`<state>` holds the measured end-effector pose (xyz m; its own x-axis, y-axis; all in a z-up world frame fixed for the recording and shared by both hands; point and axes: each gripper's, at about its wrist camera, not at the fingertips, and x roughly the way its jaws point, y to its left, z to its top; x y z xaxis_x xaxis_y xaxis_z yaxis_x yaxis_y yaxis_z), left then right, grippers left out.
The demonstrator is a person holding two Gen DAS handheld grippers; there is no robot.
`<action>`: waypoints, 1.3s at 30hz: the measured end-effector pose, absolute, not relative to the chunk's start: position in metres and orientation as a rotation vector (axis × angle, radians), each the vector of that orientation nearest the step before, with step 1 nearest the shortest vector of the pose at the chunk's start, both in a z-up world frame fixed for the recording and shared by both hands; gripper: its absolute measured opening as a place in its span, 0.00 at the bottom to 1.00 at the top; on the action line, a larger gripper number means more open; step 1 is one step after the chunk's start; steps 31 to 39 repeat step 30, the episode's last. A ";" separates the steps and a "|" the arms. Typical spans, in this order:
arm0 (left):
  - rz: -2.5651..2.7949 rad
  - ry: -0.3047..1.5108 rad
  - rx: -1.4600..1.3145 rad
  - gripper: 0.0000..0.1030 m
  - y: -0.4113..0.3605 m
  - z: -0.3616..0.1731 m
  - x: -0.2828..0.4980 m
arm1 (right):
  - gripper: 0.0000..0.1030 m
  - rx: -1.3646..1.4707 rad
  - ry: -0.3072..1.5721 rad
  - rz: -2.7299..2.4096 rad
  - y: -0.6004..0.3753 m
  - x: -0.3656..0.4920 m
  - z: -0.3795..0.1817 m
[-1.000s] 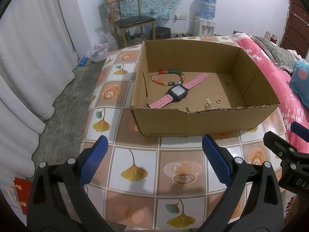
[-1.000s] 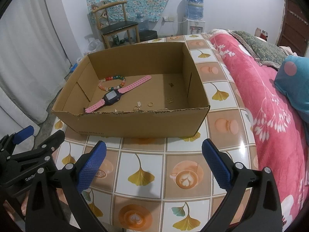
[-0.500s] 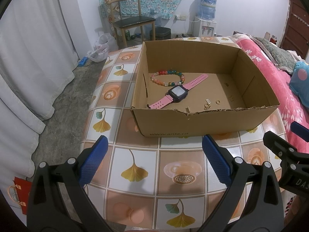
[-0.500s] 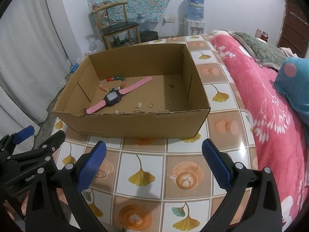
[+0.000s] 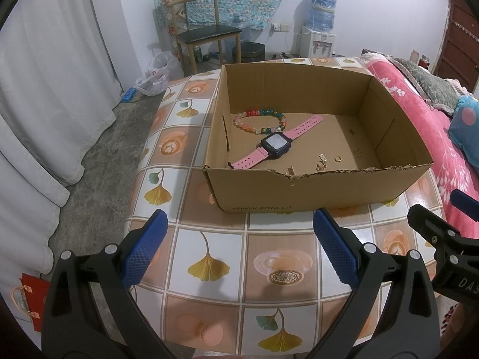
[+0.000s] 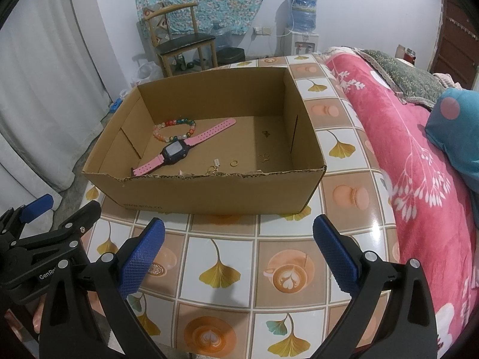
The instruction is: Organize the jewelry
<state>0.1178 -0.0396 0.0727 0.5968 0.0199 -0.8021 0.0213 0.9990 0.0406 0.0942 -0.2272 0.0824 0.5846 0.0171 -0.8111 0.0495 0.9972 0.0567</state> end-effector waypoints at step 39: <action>-0.001 0.929 0.038 0.92 -0.042 0.077 0.117 | 0.94 0.073 0.944 -0.007 -0.222 0.096 0.085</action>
